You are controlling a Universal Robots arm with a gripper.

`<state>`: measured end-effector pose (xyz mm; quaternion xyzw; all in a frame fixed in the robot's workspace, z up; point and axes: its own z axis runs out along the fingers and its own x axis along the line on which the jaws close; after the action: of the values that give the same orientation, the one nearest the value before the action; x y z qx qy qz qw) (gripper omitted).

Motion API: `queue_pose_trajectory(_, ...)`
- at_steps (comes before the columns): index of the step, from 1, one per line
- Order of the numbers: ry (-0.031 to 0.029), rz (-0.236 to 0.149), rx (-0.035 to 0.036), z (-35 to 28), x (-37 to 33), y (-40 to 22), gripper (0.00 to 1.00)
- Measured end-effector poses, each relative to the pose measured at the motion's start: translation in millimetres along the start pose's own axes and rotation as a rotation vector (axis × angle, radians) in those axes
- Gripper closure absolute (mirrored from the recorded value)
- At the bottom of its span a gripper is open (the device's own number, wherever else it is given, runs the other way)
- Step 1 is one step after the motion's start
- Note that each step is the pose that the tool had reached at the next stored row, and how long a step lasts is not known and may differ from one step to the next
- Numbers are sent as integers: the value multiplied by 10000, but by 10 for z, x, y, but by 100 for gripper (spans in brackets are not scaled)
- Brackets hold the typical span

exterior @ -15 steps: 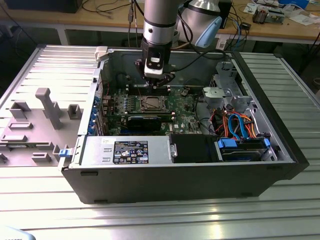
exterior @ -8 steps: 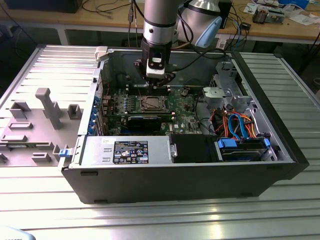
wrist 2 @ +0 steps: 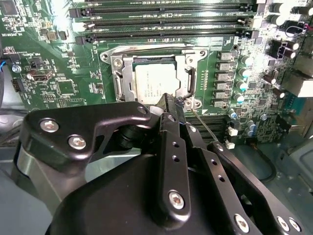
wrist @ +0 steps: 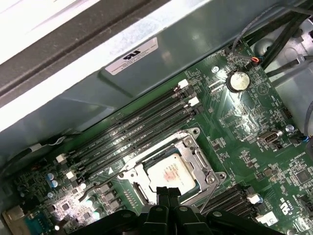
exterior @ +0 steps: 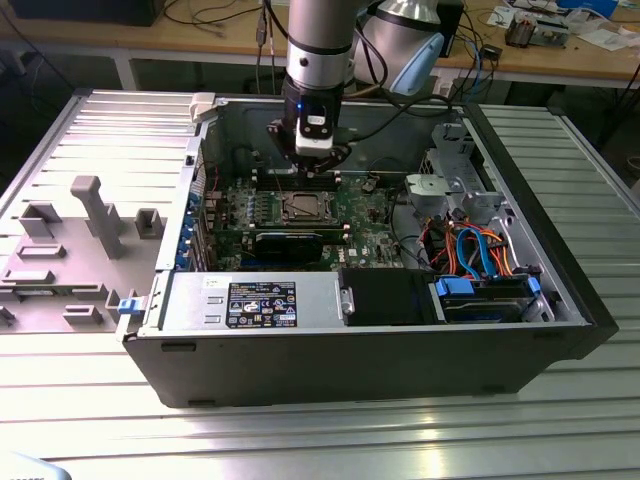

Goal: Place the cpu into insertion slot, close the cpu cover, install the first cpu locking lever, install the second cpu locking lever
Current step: 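Install the first cpu locking lever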

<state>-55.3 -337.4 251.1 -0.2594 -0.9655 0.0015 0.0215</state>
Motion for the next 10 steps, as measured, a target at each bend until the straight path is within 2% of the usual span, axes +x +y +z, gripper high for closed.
queue_pose_trajectory(10,-8,-588,25,0,0,0,89)
